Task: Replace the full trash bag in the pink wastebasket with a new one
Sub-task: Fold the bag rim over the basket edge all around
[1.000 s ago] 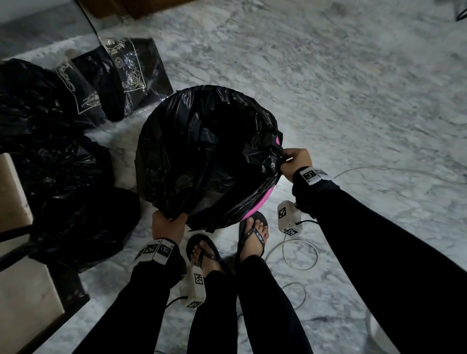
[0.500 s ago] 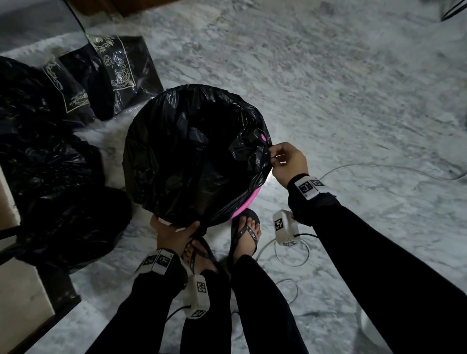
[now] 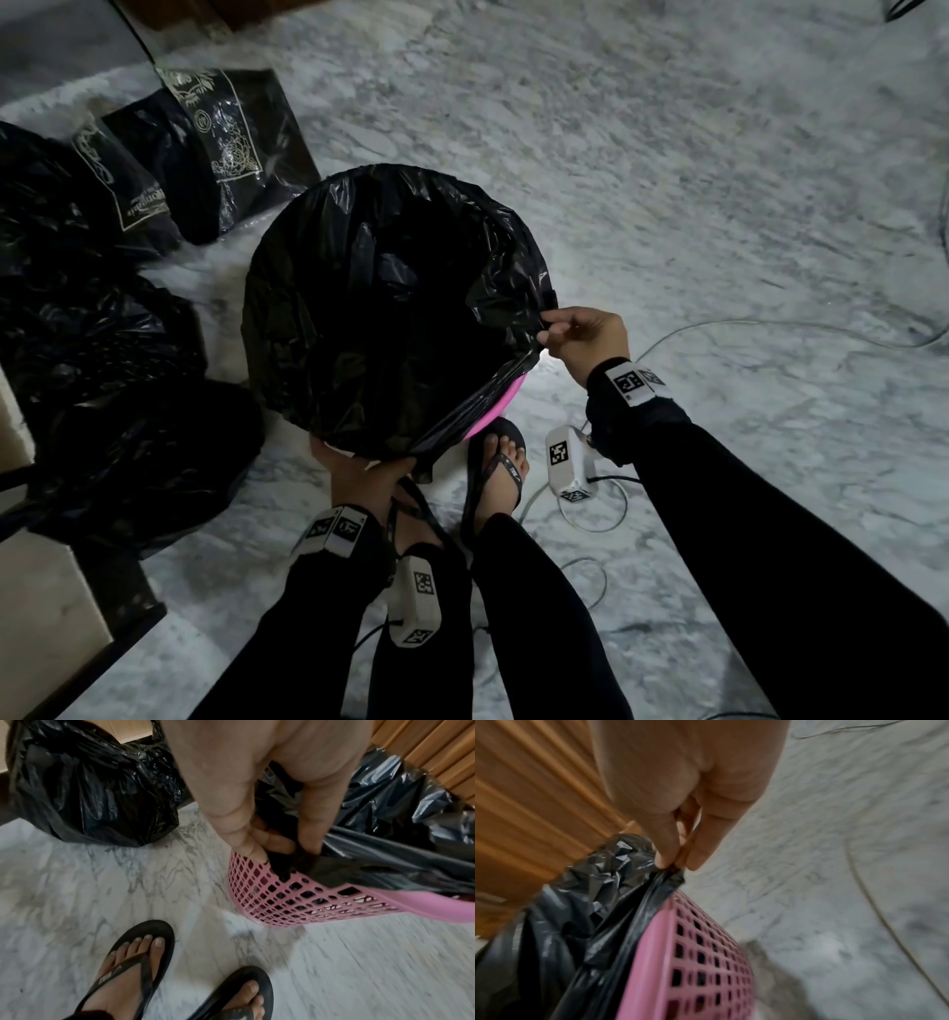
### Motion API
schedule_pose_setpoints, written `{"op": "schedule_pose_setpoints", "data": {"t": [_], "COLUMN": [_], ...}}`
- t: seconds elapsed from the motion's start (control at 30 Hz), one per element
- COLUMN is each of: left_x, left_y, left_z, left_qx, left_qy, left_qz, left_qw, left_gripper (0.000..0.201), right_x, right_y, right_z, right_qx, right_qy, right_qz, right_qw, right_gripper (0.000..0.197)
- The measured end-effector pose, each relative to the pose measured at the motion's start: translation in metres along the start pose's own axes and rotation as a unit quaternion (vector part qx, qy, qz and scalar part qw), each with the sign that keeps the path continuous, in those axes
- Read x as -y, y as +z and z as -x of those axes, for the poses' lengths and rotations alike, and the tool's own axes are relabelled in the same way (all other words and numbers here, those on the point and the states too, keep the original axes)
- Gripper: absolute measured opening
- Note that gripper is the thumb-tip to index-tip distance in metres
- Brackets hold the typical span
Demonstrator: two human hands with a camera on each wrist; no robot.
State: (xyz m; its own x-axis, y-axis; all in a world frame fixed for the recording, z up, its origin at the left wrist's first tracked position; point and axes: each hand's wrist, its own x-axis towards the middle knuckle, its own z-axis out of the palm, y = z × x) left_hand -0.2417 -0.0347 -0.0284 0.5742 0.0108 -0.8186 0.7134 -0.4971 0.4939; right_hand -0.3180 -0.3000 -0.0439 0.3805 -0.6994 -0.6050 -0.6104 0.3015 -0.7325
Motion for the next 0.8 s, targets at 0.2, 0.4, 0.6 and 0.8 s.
{"op": "schedule_pose_setpoints", "data": {"t": [0.2,0.4,0.6,0.8], "left_x": [-0.012,-0.031,-0.024,-0.013], "left_y": [-0.014,-0.009,-0.016,-0.012], "left_z": [-0.010,-0.006,-0.031,-0.041], "left_qx": [0.068,0.052,0.050,0.089], "left_qy": [0.015,0.099,0.086,0.029], "left_qz": [-0.052,-0.052,-0.065,-0.059], "left_qw": [0.996,0.992,0.993,0.994], "left_gripper": [0.125,0.110,0.116,0.124], "right_x": [-0.042,-0.040,-0.026,-0.020], "right_y": [-0.014,-0.008,0.006,0.019], "right_z": [0.017,0.014,0.021,0.049], "right_qx": [-0.016,0.006,0.027,0.048], "right_qy": [0.062,0.069,0.075,0.129], "right_qz": [0.023,0.067,0.053,-0.070], "right_qw": [0.998,0.995,0.995,0.988], "right_gripper": [0.016,0.017,0.027,0.046]}}
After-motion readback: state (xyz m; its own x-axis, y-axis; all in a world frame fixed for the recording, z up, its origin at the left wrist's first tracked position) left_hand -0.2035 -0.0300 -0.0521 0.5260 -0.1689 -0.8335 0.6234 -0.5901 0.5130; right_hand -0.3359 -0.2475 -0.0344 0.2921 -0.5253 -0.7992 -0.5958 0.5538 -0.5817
